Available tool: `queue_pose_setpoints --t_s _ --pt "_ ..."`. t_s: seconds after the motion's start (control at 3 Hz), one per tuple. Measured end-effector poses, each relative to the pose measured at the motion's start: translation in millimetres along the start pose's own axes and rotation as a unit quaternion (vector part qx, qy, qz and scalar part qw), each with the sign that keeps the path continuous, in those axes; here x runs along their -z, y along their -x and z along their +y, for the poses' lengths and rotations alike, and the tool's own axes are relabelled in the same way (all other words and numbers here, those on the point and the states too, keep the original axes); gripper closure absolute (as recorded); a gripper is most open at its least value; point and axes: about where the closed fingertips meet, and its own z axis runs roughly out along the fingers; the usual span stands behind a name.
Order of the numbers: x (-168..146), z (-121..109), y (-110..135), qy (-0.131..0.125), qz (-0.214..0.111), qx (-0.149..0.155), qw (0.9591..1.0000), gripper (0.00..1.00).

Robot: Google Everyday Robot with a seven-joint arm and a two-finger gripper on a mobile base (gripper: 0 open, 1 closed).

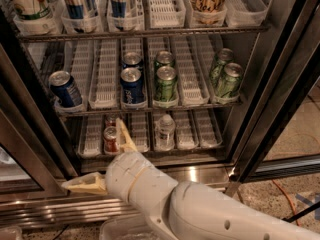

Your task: Pick pepsi can from middle shelf of fridge

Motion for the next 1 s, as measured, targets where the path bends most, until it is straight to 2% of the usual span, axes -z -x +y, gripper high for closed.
queue_pose_setpoints --t_s 0.33,0.67,1.0 --pt "-20 10 7 -0.020 -0.020 -0.014 0.9995 0.00" --pt "-46 0 5 -0.070 -0.045 -0.062 0.9946 0.00" --pt "-45 -16 -3 -0.103 -0.033 -0.061 0.9922 0.00"
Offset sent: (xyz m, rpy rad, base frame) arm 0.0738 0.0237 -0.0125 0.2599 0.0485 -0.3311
